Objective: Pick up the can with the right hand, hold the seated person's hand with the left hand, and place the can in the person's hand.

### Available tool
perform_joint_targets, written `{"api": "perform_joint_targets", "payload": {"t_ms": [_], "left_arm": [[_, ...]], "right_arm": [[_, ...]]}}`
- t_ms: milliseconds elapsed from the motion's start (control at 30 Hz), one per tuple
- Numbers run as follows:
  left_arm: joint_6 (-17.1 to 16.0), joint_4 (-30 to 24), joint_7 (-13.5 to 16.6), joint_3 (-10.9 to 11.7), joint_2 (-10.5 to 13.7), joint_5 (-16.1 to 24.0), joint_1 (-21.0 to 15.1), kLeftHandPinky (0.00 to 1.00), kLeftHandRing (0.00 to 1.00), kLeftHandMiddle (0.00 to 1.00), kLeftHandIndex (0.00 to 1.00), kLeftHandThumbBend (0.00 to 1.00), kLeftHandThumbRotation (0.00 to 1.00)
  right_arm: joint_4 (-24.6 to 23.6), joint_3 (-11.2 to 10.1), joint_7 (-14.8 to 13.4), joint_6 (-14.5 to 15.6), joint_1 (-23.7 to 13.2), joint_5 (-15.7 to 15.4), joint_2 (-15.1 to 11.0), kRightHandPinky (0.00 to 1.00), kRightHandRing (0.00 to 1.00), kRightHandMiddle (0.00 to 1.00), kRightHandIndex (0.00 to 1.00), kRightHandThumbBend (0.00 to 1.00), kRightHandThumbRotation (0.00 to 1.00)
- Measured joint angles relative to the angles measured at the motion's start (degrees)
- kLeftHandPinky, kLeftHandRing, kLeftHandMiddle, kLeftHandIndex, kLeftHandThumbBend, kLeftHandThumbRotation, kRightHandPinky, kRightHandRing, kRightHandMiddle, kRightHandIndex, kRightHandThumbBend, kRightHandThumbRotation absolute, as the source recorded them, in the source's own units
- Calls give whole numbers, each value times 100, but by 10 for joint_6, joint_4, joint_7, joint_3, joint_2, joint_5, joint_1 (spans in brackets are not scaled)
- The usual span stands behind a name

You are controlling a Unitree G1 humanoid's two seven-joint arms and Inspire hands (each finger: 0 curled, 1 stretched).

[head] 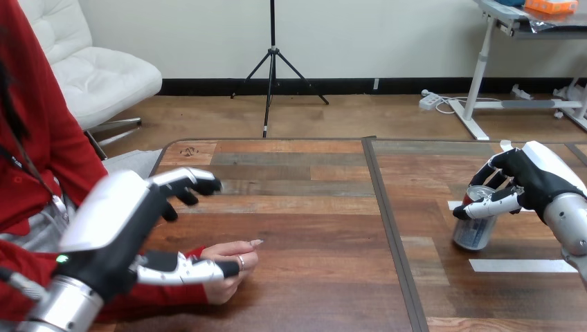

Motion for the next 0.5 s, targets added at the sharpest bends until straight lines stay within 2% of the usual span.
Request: {"api": "perform_joint_targets", "payload": {"t_ms": [300, 500], "left_arm": [[16, 0, 0, -27, 2, 50, 0, 60, 72, 75, 73, 100, 28], [25, 5, 1, -44, 5, 68, -2, 62, 72, 76, 73, 100, 26]], "right_arm": [[0, 0, 0, 0, 0, 0, 0, 37, 40, 46, 50, 69, 0], [0, 0, 0, -1, 0, 0, 0, 36, 39, 46, 49, 69, 0]]}}
